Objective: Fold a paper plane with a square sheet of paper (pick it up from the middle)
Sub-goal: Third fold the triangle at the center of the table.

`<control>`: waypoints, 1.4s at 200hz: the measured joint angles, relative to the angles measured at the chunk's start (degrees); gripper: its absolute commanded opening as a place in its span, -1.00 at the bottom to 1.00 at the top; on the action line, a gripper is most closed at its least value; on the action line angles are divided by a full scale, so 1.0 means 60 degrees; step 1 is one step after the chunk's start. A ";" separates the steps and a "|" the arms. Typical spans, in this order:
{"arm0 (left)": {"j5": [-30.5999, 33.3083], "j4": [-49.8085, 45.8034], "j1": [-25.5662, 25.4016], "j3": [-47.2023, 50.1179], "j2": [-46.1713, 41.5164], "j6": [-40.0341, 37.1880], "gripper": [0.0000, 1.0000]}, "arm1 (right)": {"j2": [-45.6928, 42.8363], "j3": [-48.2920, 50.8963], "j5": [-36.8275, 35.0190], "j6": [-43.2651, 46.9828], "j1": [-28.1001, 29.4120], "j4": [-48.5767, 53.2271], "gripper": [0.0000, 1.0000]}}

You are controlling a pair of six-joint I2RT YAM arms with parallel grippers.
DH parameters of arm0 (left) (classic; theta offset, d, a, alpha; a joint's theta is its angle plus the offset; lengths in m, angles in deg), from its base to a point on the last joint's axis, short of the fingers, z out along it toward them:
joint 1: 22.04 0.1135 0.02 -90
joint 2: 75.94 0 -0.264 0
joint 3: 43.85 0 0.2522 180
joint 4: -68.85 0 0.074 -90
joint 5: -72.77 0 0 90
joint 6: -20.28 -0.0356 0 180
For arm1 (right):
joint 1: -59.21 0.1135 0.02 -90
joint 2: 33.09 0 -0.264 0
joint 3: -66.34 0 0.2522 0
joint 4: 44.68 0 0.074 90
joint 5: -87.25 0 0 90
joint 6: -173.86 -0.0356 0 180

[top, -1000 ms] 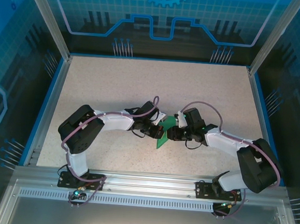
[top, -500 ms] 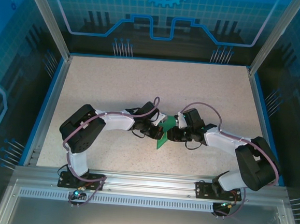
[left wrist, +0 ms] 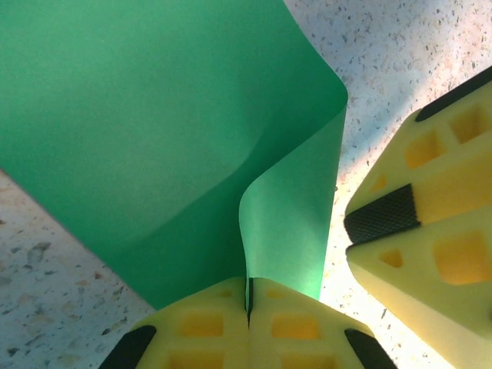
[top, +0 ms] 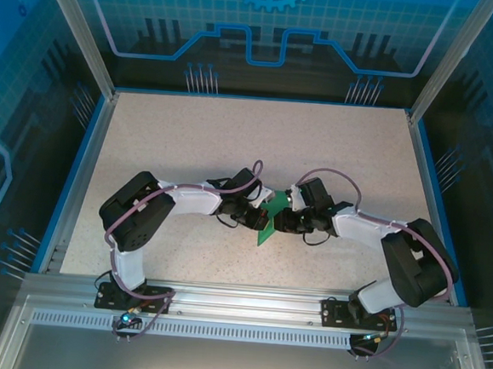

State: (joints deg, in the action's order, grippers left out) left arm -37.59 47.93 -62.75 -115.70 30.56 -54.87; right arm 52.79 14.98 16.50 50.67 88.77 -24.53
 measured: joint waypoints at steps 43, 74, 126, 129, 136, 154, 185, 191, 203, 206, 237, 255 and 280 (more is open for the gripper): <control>0.0000 -0.0004 0.0000 0.0000 0.0000 0.0000 -0.93 | 0.0423 -0.0058 0.0259 -0.0164 0.0000 -0.0266 -0.61; 0.0004 -0.0007 0.0000 0.0000 0.0000 0.0000 -0.93 | 0.0681 -0.0076 0.0342 -0.0229 0.0000 -0.0444 -0.61; 0.0095 -0.0007 0.0000 0.0007 0.0000 0.0000 -0.93 | 0.1027 -0.0073 0.0350 -0.0229 -0.0011 -0.0608 -0.61; 0.0102 -0.0007 0.0000 0.0007 0.0000 0.0000 -0.93 | 0.1049 -0.0073 0.0357 -0.0229 -0.0018 -0.0623 -0.61; 0.0106 -0.0007 0.0000 0.0007 0.0000 0.0000 -0.94 | 0.1067 -0.0076 0.0379 -0.0229 -0.0029 -0.0656 -0.61; 0.0138 -0.0004 0.0000 0.0011 0.0000 -0.0004 -0.93 | 0.1067 -0.0076 0.0386 -0.0226 -0.0055 -0.0670 -0.60; 0.0186 0.0000 0.0000 0.0018 0.0000 0.0000 -0.95 | 0.1064 -0.0109 0.0423 -0.0226 -0.0069 -0.0659 -0.56; 0.0186 0.0004 0.0000 0.0025 0.0000 -0.0004 -0.95 | 0.1045 -0.0109 0.0430 -0.0226 -0.0080 -0.0652 -0.56; 0.0211 0.0011 0.0000 0.0058 0.0000 0.0000 -0.96 | 0.0925 -0.0109 0.0448 -0.0229 -0.0171 -0.0612 -0.55; 0.0215 0.0018 0.0000 0.0069 0.0000 0.0000 -0.96 | 0.0885 -0.0109 0.0463 -0.0226 -0.0204 -0.0605 -0.55; 0.0251 0.0033 0.0000 0.0178 -0.0004 0.0000 -0.98 | 0.0506 -0.0109 0.0718 -0.0226 -0.0758 -0.0663 -0.57; 0.0251 0.0040 0.0000 0.0178 -0.0004 0.0000 -0.97 | 0.0510 -0.0109 0.0914 -0.0229 -0.0896 -0.0707 -0.57; 0.0251 0.0047 0.0000 0.0178 -0.0007 0.0000 -0.97 | 0.0648 -0.0113 0.1242 -0.0266 -0.0918 -0.0885 -0.57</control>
State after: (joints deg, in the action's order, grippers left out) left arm -36.08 48.21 -62.75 -114.63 30.52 -54.87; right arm 56.69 14.30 23.95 49.08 83.26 -29.84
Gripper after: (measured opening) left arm 0.068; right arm 0.214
